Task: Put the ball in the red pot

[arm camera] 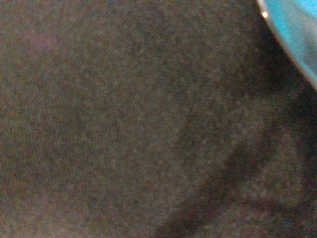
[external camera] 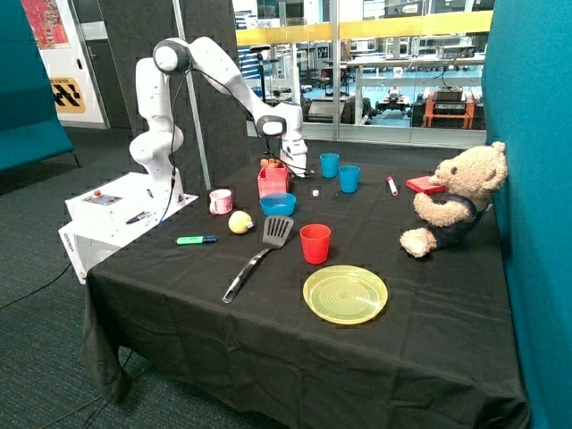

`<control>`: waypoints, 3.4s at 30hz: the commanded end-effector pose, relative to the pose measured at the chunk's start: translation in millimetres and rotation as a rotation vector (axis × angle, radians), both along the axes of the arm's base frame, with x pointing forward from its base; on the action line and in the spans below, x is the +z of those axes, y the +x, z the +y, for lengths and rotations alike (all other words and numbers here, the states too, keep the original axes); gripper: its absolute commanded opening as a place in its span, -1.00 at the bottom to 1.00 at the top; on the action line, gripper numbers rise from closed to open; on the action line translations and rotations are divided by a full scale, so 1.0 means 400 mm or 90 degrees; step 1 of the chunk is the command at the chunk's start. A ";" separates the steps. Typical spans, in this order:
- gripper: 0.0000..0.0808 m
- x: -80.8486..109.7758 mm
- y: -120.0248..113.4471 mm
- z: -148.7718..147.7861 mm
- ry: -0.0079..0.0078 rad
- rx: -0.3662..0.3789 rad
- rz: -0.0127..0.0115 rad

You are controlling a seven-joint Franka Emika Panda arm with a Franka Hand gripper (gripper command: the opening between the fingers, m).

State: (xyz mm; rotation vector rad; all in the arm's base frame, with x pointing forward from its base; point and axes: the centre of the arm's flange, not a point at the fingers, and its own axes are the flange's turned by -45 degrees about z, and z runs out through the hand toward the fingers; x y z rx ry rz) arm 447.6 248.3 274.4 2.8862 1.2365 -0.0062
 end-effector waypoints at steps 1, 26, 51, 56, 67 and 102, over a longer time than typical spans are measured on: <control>-1.00 0.002 -0.002 -0.013 0.0020 0.001 -0.0019; 1.00 0.002 -0.010 -0.019 0.0020 0.013 -0.0019; 1.00 0.050 0.011 -0.011 0.0020 0.016 -0.0019; 0.99 0.083 0.026 -0.010 0.0020 0.021 -0.0019; 0.75 0.186 0.045 0.005 0.0020 0.050 -0.0018; 0.42 0.350 0.145 -0.389 0.0018 -0.118 -0.0021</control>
